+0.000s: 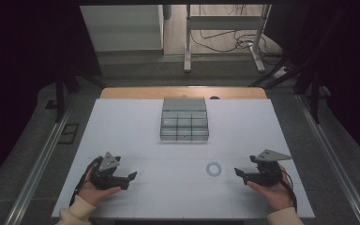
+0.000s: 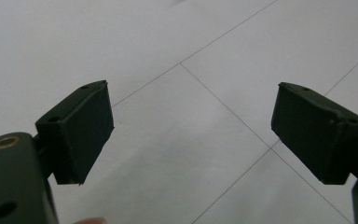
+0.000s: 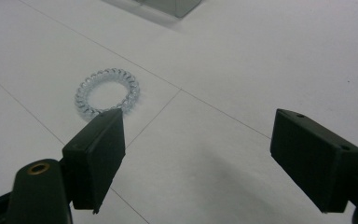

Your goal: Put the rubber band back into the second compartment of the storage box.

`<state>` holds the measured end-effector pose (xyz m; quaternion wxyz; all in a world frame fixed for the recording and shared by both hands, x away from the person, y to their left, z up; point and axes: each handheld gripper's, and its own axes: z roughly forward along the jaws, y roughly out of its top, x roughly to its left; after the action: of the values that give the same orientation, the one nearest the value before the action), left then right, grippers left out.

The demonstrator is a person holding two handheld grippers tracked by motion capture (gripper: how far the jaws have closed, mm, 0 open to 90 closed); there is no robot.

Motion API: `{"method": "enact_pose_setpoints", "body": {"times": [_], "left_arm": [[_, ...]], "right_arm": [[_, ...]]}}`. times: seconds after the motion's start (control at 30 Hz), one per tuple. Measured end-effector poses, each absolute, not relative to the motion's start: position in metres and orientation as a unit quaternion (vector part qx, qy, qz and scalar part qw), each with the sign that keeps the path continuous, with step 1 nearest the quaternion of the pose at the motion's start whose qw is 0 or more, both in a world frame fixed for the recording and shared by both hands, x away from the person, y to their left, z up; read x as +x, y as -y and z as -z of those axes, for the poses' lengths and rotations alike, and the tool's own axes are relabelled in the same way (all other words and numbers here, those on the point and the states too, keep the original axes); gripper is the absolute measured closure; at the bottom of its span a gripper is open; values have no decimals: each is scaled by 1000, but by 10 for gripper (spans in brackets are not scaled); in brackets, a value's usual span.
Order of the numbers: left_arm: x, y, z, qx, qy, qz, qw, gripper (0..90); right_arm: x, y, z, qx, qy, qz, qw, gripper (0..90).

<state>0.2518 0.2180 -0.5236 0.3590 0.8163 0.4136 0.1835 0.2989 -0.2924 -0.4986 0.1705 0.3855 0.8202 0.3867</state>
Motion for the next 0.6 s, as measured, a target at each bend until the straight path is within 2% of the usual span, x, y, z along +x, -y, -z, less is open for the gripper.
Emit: {"method": "enact_pose_setpoints", "body": {"times": [0.6], "left_arm": [[253,-219,524,816,-416,-184,358,134]], "right_arm": [[301,293,500,396,-819,-383,162,191]]}}
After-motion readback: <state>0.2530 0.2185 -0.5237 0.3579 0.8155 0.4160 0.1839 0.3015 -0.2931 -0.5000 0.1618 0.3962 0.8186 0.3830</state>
